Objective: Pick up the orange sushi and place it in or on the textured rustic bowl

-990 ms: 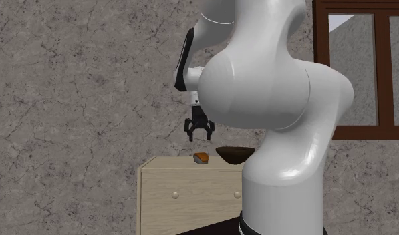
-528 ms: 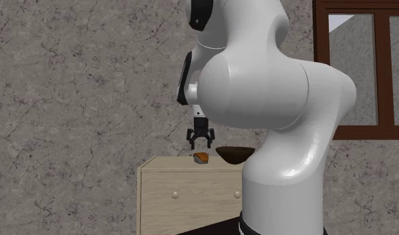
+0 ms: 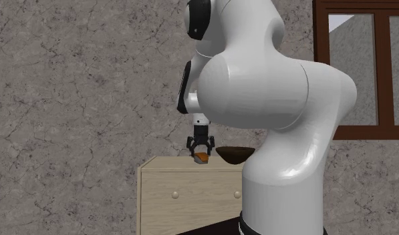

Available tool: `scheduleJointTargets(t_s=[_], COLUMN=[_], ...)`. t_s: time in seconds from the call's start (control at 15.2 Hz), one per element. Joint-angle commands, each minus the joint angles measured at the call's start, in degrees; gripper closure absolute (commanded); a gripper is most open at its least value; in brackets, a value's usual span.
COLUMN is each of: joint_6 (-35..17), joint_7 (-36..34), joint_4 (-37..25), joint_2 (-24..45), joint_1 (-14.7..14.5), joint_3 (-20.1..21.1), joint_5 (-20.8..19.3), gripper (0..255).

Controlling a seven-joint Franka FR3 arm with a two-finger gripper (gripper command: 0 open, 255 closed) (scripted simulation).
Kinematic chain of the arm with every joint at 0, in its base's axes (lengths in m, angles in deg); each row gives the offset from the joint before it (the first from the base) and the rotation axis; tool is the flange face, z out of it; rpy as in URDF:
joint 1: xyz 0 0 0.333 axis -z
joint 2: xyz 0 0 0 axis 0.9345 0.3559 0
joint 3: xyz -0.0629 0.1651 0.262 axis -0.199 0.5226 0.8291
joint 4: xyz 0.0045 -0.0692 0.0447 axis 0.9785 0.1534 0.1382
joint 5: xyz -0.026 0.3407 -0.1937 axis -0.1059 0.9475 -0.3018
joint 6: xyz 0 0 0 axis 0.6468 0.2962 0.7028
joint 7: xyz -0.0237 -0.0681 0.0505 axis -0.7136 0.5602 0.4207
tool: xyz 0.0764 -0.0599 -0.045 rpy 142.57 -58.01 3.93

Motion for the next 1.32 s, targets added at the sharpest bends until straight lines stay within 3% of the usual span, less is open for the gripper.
scheduleJointTargets(t_s=[0.0, 0.4, 0.46, 1.25], joint_6=[-0.62, -0.61, -0.61, 1.16], joint_7=[0.00, 0.00, 0.00, -0.19], joint_4=[0.22, 0.22, 0.22, -0.17], joint_2=[0.37, 0.37, 0.37, -1.02], joint_1=[-0.01, -0.01, -0.01, -0.13], joint_3=[0.06, 0.06, 0.06, -0.11], joint_5=[0.08, 0.08, 0.08, -0.21], gripper=[0, 0, 255, 255])
